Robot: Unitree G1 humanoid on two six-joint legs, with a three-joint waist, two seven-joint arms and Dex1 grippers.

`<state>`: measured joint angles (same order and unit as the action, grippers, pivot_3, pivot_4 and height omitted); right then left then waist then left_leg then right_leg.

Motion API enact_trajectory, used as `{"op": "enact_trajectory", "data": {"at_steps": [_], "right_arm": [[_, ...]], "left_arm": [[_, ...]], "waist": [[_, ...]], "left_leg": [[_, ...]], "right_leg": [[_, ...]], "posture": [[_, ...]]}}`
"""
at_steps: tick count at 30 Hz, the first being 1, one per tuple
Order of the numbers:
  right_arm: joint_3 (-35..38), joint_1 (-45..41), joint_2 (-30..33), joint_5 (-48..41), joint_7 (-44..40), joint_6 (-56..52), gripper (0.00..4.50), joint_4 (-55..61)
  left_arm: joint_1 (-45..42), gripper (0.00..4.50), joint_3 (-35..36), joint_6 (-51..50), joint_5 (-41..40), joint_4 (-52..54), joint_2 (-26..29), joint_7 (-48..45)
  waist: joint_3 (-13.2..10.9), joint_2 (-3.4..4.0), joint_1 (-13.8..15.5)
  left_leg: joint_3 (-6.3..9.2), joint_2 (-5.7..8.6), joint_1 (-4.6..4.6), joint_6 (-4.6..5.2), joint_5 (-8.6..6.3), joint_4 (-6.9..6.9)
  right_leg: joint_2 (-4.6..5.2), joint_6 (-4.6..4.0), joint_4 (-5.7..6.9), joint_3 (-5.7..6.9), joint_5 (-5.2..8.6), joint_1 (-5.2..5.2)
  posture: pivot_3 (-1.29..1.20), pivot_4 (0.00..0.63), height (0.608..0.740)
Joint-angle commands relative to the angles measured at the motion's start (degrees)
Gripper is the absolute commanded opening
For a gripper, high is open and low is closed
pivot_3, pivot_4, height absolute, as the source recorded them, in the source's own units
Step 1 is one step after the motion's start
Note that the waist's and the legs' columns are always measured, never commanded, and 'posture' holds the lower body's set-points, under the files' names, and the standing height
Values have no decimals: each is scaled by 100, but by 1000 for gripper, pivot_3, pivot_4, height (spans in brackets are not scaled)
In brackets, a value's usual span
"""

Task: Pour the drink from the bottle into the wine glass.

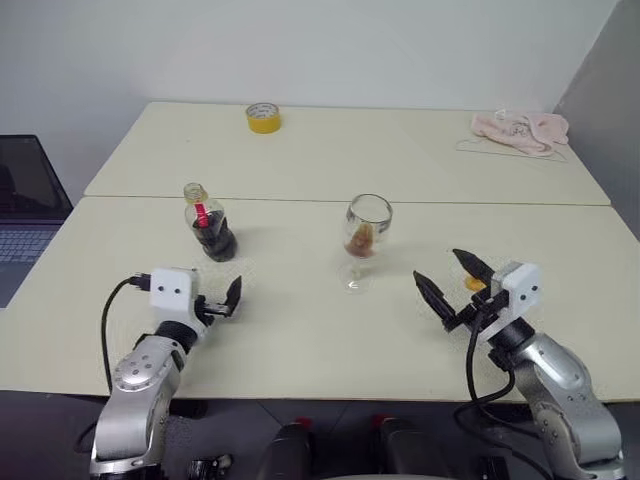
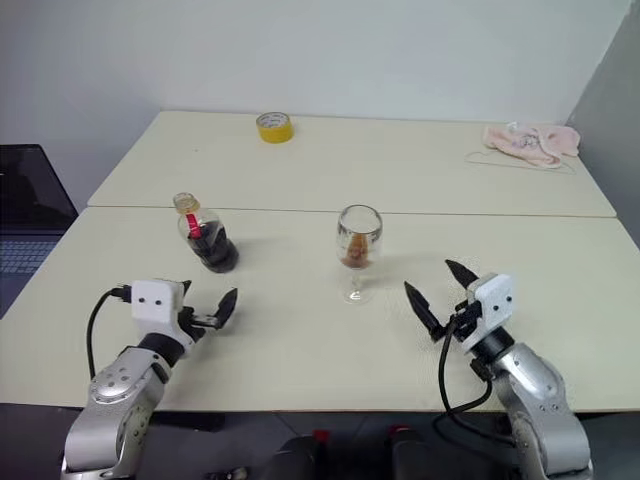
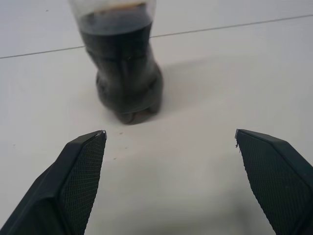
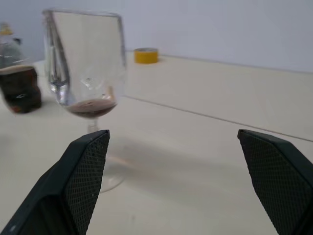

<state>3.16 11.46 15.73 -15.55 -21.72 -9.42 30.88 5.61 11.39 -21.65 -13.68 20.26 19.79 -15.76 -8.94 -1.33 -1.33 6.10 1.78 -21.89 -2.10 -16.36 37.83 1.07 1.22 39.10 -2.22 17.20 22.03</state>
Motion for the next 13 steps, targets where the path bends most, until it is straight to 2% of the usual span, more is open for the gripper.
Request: {"op": "enact_trajectory", "data": {"at_steps": [1, 6, 13], "right_arm": [[-159, 534, -355, 409, 425, 490, 4500, 254], [-282, 1033, -512, 443, 491, 483, 4500, 285], [-220, 773, -400, 600, 458, 610, 4500, -15]], "left_arm": [[113, 4472, -191, 294, 144, 394, -162, 93], [177, 4472, -272, 298, 192, 440, -431, 294], [199, 4472, -240, 537, 212, 388, -498, 289]], "waist": [[5, 7, 1], [8, 14, -4], [8, 16, -4]], "left_leg": [[1, 0, 0, -1, 0, 0], [-3, 0, 9, 1, -1, -1], [0, -2, 10, 1, -1, -3]], "right_leg": [[0, 0, -1, 1, 0, 0], [-1, 0, 0, -3, 1, -5], [-4, -1, -2, 1, 2, -8]], "posture": [[0, 150, 740], [0, 150, 740], [0, 150, 740]]}}
